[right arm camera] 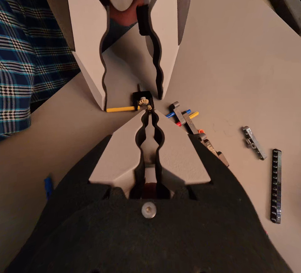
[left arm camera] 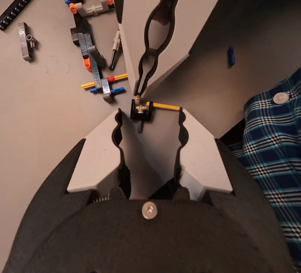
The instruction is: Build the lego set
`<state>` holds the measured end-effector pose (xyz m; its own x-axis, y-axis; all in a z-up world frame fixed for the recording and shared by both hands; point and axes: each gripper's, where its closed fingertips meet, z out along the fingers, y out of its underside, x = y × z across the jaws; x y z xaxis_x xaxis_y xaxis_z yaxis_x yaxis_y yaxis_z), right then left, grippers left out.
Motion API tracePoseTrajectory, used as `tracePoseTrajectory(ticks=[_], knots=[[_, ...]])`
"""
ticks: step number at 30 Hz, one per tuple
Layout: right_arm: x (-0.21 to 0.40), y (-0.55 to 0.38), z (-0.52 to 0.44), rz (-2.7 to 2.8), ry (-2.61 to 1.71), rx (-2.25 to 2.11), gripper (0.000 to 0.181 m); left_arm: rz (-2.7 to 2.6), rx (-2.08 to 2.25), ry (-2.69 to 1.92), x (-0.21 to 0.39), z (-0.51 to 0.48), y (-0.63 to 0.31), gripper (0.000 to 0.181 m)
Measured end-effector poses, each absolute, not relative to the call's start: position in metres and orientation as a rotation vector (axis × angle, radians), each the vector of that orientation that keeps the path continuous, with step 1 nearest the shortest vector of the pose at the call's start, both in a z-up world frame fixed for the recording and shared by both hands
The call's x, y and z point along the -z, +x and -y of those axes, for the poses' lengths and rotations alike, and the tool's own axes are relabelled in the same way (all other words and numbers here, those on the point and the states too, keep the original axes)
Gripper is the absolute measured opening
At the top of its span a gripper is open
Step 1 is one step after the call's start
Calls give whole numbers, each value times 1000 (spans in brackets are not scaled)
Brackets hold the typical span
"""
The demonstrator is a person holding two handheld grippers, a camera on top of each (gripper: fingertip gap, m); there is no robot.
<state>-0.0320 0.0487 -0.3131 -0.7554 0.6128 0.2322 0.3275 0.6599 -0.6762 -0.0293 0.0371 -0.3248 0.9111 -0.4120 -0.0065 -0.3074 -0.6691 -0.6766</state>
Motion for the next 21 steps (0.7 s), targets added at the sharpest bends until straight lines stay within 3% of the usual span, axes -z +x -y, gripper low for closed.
tracePoseTrajectory(ticks=[21], knots=[[315, -35, -43, 2424, -742, -905, 1, -522, 197, -2334, 321, -39, -22, 52]])
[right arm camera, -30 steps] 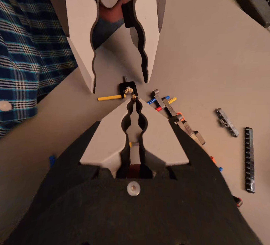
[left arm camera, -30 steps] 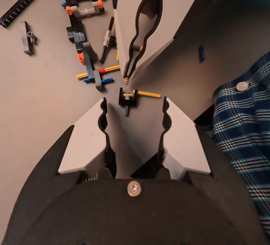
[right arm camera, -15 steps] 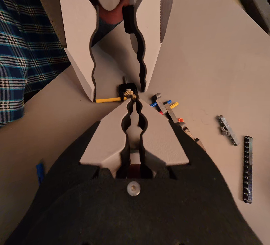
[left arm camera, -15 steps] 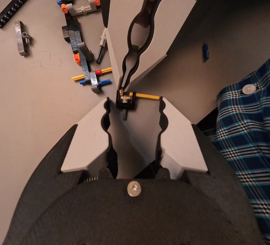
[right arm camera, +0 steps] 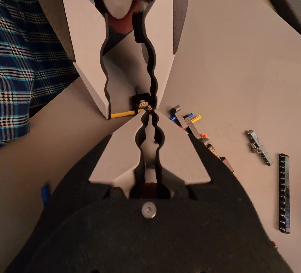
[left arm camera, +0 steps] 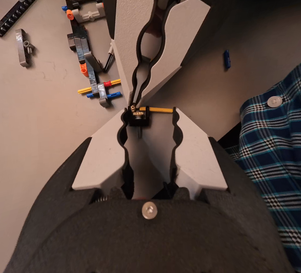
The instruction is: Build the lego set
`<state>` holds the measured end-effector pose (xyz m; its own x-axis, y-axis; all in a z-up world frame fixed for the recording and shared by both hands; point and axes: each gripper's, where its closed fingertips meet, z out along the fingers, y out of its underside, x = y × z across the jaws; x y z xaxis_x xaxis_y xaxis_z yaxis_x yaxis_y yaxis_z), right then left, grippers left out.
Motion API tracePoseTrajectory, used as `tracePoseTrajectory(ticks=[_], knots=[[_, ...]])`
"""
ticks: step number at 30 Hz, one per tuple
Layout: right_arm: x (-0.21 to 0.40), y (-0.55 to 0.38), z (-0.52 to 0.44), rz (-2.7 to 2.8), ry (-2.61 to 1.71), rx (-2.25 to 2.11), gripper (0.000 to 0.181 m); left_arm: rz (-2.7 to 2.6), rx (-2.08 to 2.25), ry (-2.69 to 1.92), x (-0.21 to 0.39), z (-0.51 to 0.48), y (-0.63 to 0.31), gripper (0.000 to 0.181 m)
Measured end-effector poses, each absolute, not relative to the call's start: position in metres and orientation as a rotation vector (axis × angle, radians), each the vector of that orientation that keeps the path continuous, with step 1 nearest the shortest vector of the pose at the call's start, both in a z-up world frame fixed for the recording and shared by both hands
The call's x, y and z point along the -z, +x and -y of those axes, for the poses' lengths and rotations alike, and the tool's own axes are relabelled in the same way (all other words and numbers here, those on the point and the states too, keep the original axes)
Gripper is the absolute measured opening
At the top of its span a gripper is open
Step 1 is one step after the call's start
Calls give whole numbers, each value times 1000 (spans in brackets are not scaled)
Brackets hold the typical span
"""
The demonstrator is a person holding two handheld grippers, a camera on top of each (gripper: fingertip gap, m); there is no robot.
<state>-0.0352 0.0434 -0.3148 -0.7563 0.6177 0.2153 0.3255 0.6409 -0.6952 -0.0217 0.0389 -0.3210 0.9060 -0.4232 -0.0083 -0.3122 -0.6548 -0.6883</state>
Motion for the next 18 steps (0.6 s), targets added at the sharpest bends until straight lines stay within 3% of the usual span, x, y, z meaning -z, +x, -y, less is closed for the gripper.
tracePoseTrajectory(ticks=[18], knots=[[313, -34, -43, 2460, -735, -981, 1, -524, 205, -2329, 319, -38, -22, 46]])
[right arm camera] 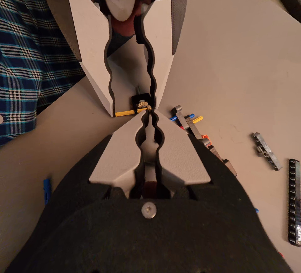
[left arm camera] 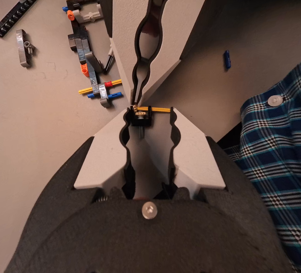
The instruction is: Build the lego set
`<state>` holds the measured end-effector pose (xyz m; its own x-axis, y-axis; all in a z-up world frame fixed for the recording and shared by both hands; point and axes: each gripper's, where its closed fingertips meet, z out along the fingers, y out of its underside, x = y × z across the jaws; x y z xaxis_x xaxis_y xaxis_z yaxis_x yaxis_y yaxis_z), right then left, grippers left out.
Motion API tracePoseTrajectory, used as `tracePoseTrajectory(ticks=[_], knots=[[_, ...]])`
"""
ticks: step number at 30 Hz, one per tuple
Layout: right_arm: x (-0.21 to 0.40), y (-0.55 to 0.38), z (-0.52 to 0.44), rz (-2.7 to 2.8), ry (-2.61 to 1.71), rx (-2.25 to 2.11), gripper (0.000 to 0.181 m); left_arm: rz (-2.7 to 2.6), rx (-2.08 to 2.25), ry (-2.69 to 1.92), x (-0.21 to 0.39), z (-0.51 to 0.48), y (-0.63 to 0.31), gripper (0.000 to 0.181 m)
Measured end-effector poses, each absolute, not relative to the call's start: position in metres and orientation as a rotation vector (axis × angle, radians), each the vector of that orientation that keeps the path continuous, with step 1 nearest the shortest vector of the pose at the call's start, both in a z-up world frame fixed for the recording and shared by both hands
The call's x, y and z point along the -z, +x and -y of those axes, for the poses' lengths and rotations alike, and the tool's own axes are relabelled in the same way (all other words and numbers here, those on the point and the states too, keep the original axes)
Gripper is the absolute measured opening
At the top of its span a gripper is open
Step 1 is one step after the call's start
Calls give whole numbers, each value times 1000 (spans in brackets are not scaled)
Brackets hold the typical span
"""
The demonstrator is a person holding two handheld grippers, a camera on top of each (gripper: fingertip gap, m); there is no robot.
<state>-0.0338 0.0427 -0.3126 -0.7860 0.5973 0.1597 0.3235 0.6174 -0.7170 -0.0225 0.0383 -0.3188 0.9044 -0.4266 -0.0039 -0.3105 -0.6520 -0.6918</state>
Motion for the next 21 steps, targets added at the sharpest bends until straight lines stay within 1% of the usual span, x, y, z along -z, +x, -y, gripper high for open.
tracePoseTrajectory(ticks=[17, 21], knots=[[312, -34, -42, 2463, -750, -1031, 1, -527, 212, -2319, 318, -38, -23, 45], [311, -32, -41, 2468, -752, -1048, 4, -528, 215, -2320, 318, -38, -22, 45]])
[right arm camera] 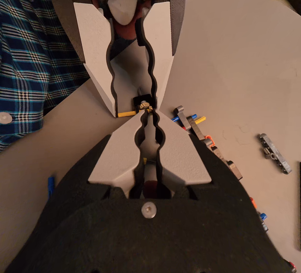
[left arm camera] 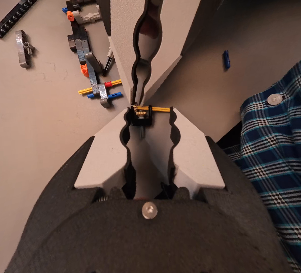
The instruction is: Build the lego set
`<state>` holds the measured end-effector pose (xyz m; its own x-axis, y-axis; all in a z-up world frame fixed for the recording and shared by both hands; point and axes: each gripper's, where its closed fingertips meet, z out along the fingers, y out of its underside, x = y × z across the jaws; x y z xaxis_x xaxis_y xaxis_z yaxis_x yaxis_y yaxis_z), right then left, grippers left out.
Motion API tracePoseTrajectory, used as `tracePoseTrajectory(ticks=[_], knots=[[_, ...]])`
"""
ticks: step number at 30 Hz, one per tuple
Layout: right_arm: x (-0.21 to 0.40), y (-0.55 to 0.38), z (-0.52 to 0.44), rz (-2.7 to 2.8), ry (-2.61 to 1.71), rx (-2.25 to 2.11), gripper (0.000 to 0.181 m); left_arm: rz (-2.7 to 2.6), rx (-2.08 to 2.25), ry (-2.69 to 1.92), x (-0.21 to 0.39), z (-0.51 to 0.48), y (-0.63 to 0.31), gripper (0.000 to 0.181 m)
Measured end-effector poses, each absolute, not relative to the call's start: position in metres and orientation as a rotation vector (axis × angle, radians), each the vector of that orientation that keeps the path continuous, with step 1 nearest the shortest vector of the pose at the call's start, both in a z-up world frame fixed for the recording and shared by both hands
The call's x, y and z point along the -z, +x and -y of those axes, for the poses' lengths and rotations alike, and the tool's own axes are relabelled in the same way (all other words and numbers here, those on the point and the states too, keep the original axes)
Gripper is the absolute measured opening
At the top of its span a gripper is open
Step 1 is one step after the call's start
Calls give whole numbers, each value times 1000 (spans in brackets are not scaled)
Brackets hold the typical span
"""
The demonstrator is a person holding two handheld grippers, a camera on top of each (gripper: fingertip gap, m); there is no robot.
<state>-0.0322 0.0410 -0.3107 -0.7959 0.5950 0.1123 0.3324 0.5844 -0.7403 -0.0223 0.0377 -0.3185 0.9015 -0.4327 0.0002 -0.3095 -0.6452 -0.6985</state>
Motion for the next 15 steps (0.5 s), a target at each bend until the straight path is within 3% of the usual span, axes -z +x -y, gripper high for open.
tracePoseTrajectory(ticks=[15], knots=[[311, -35, -41, 2429, -739, -990, 0, -519, 212, -2325, 319, -38, -22, 45]])
